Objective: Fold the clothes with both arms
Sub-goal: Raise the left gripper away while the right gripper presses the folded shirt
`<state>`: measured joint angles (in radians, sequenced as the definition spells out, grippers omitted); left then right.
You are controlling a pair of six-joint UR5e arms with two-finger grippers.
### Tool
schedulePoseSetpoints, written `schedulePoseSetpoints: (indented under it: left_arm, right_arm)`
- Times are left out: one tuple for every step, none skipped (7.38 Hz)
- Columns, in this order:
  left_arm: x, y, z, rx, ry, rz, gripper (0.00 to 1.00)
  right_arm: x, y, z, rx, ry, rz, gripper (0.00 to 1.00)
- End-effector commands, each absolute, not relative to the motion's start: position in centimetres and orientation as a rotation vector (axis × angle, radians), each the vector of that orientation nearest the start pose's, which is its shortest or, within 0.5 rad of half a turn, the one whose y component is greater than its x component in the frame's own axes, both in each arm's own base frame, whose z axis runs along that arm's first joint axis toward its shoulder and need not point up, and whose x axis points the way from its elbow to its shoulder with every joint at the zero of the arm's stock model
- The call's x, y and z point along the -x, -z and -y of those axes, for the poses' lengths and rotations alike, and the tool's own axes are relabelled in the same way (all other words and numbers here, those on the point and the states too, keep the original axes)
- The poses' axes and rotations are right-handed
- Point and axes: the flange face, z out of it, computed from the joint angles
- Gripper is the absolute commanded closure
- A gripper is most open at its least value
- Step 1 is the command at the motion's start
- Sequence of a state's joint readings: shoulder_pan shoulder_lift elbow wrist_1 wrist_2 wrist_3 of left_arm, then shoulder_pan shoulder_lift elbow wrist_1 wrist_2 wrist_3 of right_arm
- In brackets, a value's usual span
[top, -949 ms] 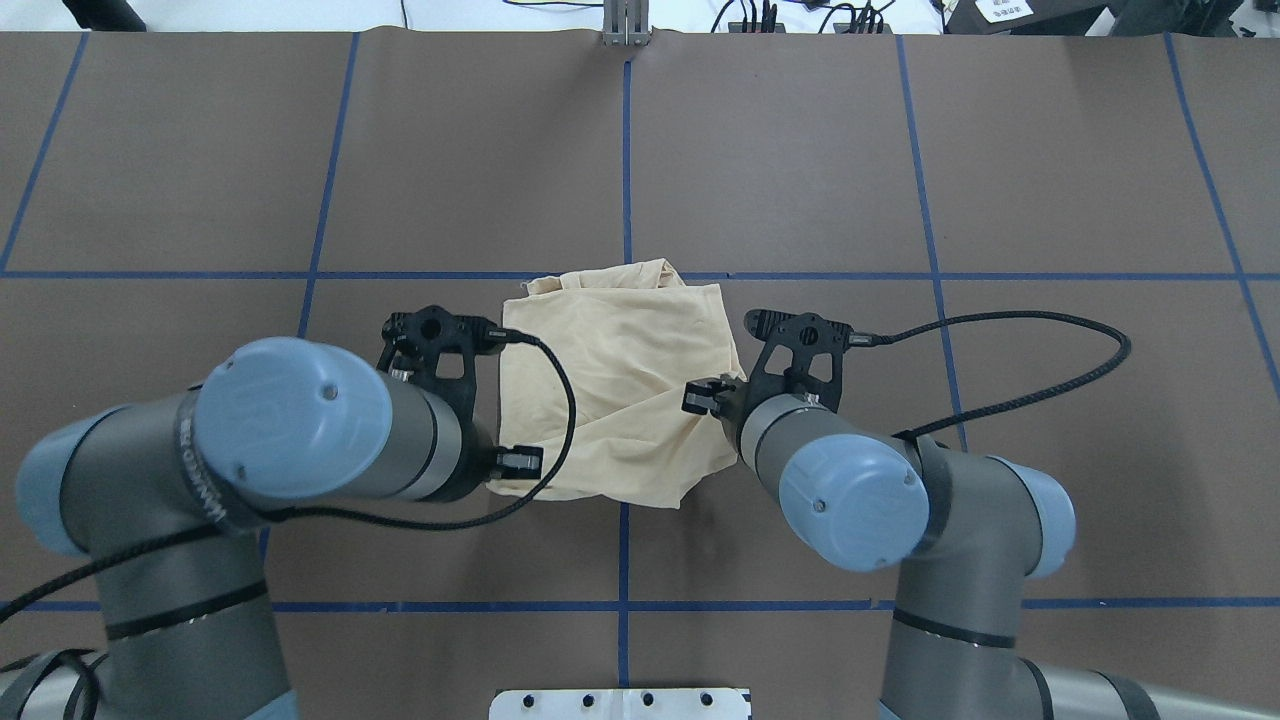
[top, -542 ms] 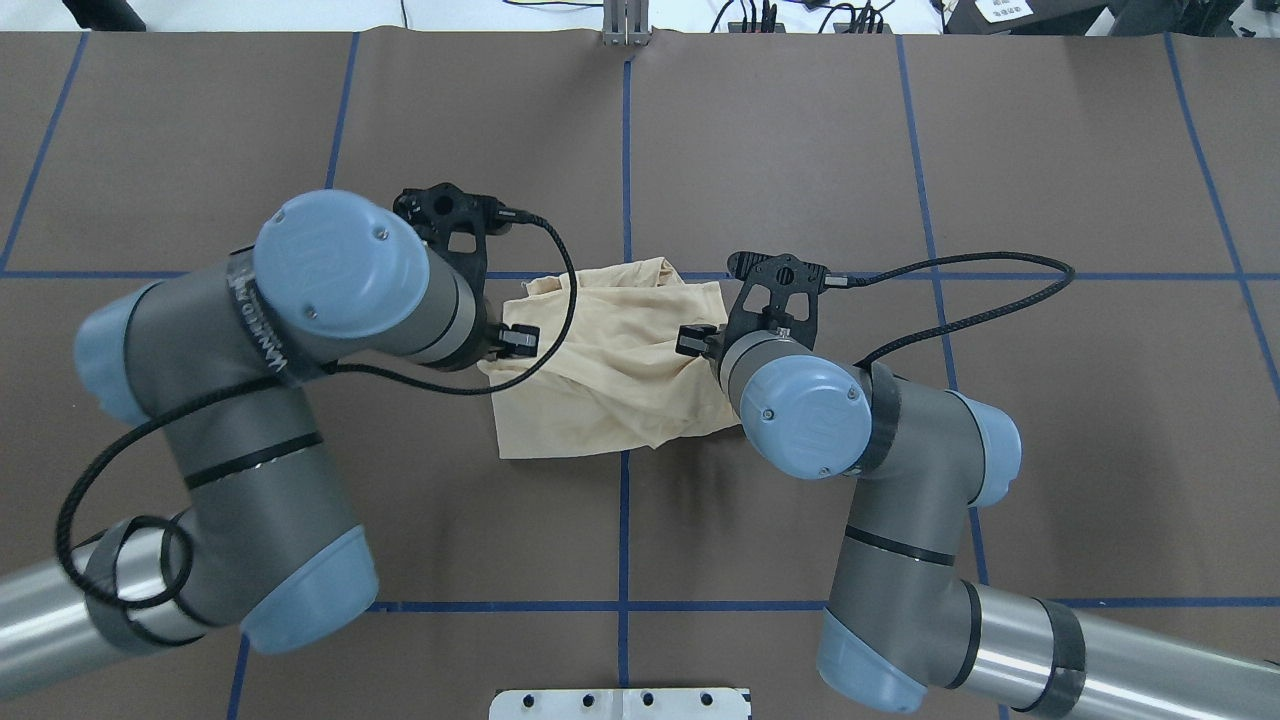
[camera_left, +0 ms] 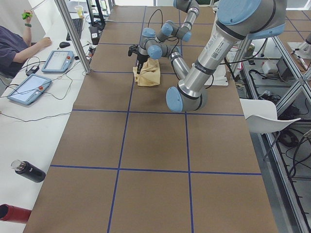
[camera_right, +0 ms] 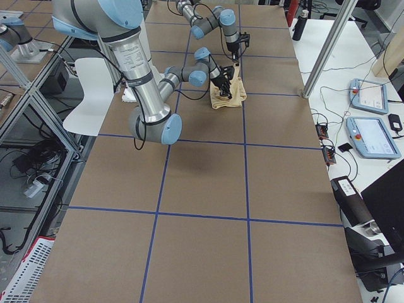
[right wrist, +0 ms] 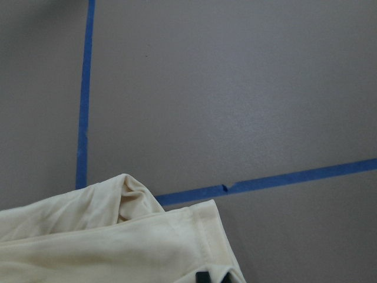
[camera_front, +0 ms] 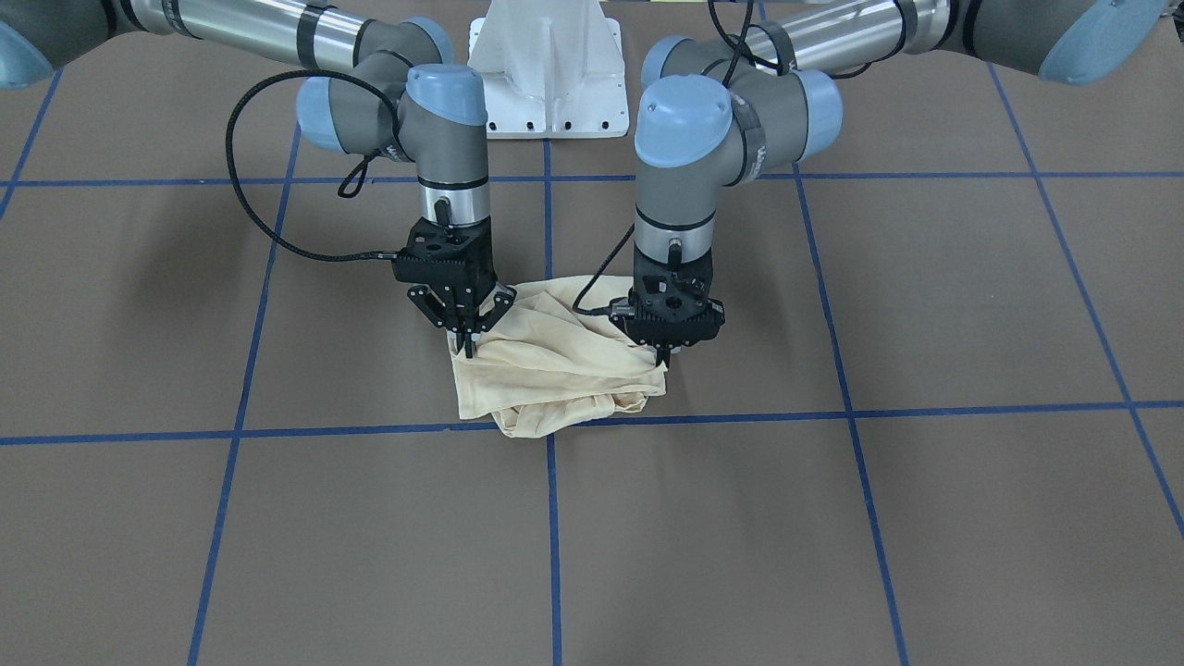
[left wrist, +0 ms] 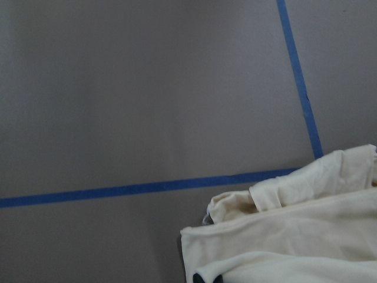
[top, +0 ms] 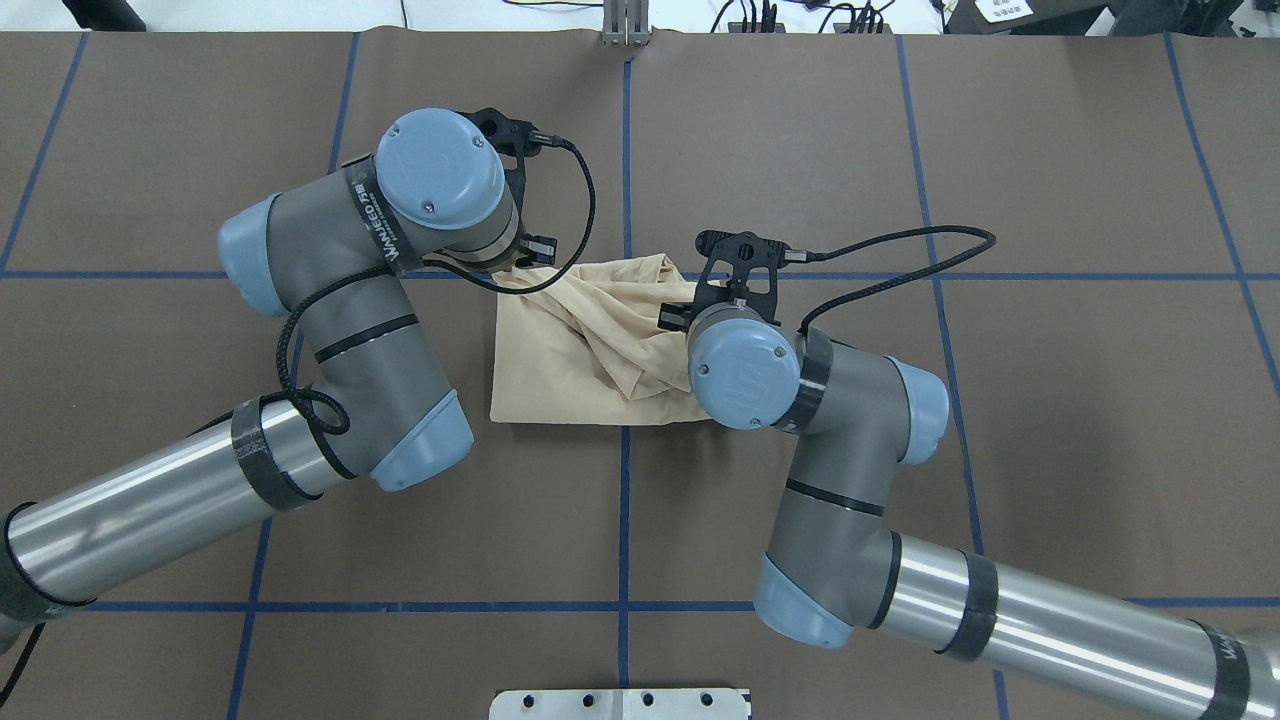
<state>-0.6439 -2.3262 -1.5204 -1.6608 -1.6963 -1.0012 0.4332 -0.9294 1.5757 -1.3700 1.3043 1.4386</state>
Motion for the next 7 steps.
schedulePoseSetpoints:
  left_arm:
    - [-51.6, -25.0, 57.3, -0.414, -0.017, -0.703, 0.01]
    - [-50.3, -24.9, 58.4, -0.447, -0.036, -0.72, 0.0]
    - [-47.9, -24.7, 60.0, -0.468, -0.076, -0.719, 0.0]
    - [-43.9, -26.2, 60.7, -0.477, -0.215, -0.733, 0.0]
    - [-38.3, -29.5, 60.2, -0.534, -0.313, -0.719, 0.0]
    - [-35.6, -32.2, 59.9, -0.564, -0.366, -0.717, 0.0]
    - [-35.1, -33.2, 59.8, -0.566, -0.365, -0.716, 0.0]
  right_arm:
    - [58.0, -25.6, 46.8, -0.439, -0.397, 0.723, 0.04]
    - [56.5, -25.3, 48.8, -0.424, -0.356, 0.724, 0.0]
    - [53.7, -23.3, 51.4, -0.334, -0.285, 0.783, 0.0]
    - [53.0, -20.8, 52.3, -0.29, -0.259, 0.836, 0.0]
    - [53.6, -17.5, 52.2, -0.269, -0.283, 0.825, 0.0]
    - [56.0, -14.8, 49.8, -0.22, -0.326, 0.8, 0.0]
    - [59.2, -13.9, 46.9, -0.222, -0.333, 0.776, 0.0]
